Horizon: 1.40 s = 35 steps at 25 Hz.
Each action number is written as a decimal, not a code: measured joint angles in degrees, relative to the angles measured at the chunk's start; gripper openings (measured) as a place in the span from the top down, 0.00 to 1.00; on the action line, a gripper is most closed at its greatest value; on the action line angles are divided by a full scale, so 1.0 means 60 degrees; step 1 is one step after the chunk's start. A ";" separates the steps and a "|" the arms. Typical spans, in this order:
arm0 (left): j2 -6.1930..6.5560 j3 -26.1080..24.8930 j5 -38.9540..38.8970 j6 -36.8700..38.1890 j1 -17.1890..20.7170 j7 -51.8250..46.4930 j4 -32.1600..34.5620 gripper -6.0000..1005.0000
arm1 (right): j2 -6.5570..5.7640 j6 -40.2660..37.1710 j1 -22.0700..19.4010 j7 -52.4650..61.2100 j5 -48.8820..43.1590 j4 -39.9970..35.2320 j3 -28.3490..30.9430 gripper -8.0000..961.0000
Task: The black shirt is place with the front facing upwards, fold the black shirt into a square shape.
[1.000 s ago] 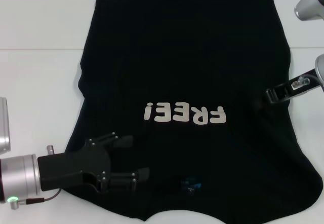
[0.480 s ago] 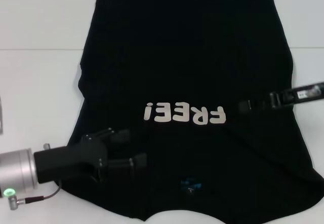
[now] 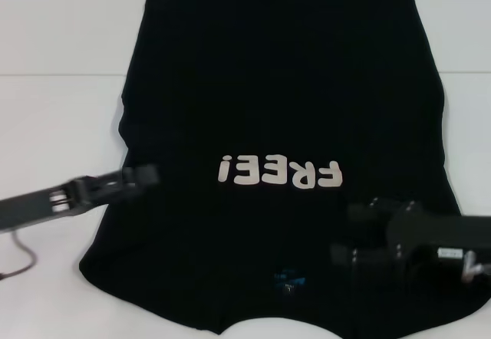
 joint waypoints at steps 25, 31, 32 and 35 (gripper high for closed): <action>0.0865 0.0202 0.4907 -0.0659 -0.0596 -0.5797 0.1043 0.10 | 0.0022 0.0261 -0.0189 -0.3427 0.0242 0.1514 0.0135 0.03; 0.0770 0.0201 0.4927 -0.0900 -0.0595 -0.5758 0.1058 0.10 | 0.0025 0.0235 -0.0195 -0.3431 0.0245 0.1524 0.0134 0.04; 0.0753 0.0204 0.4940 -0.0916 -0.0612 -0.5752 0.1059 0.10 | 0.0024 0.0229 -0.0195 -0.3432 0.0245 0.1525 0.0135 0.04; 0.0682 0.0205 0.4948 -0.0989 -0.0649 -0.5768 0.1060 0.10 | 0.0024 0.0223 -0.0202 -0.3434 0.0245 0.1525 0.0144 0.04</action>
